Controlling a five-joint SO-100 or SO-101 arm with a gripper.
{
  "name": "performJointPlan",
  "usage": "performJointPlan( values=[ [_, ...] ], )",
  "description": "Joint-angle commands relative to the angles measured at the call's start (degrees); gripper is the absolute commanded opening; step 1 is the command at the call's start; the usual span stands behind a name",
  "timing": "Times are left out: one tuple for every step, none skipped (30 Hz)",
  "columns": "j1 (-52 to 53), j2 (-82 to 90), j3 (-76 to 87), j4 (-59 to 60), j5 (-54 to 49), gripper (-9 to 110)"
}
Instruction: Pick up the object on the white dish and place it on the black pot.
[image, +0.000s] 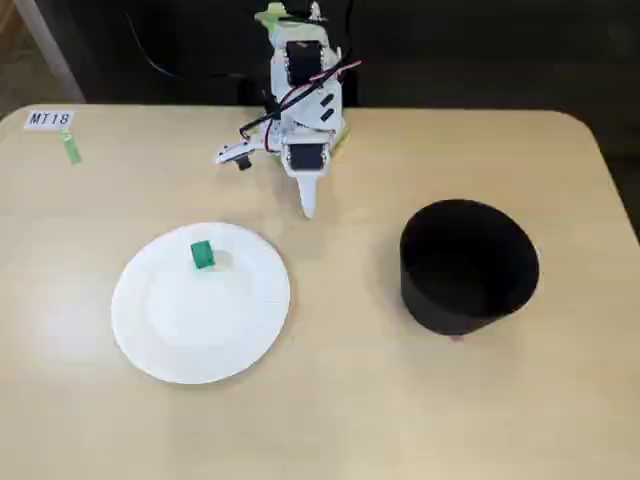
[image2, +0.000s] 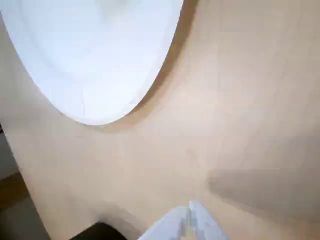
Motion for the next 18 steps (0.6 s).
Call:
performJointPlan(
  values=[
    [-3.3,6.3,-2.4,-3.7,-4.1,0],
    [-3.3,6.3,-2.4,-3.7,-4.0,0],
    [-3.3,6.3,-2.4,-3.7,-4.0,0],
    [-3.2,6.3,-2.4,-3.7,-4.0,0],
    [-3.2,6.3,-2.4,-3.7,-4.0,0],
    [-3.2,6.3,-2.4,-3.7,-4.0,0],
    [-3.2,6.3,-2.4,-3.7,-4.0,0],
    [-3.2,6.3,-2.4,-3.7,-4.0,0],
    [-3.1,6.3,-2.4,-3.7,-3.9,0],
    [-3.1,6.3,-2.4,-3.7,-3.9,0],
    [-3.1,6.3,-2.4,-3.7,-3.9,0],
    [-3.2,6.3,-2.4,-3.7,-4.1,0],
    [-3.8,6.3,-2.4,-4.0,-4.7,0],
    [-4.6,6.3,-2.5,-4.0,-5.2,0],
    [-5.5,6.3,-2.7,-4.2,-5.3,0],
    [-6.5,6.1,-3.3,-4.4,-5.3,0],
    [-7.4,5.0,-4.9,-4.2,-5.3,0],
    [-7.7,2.5,-7.5,-3.8,-5.4,0]
  ],
)
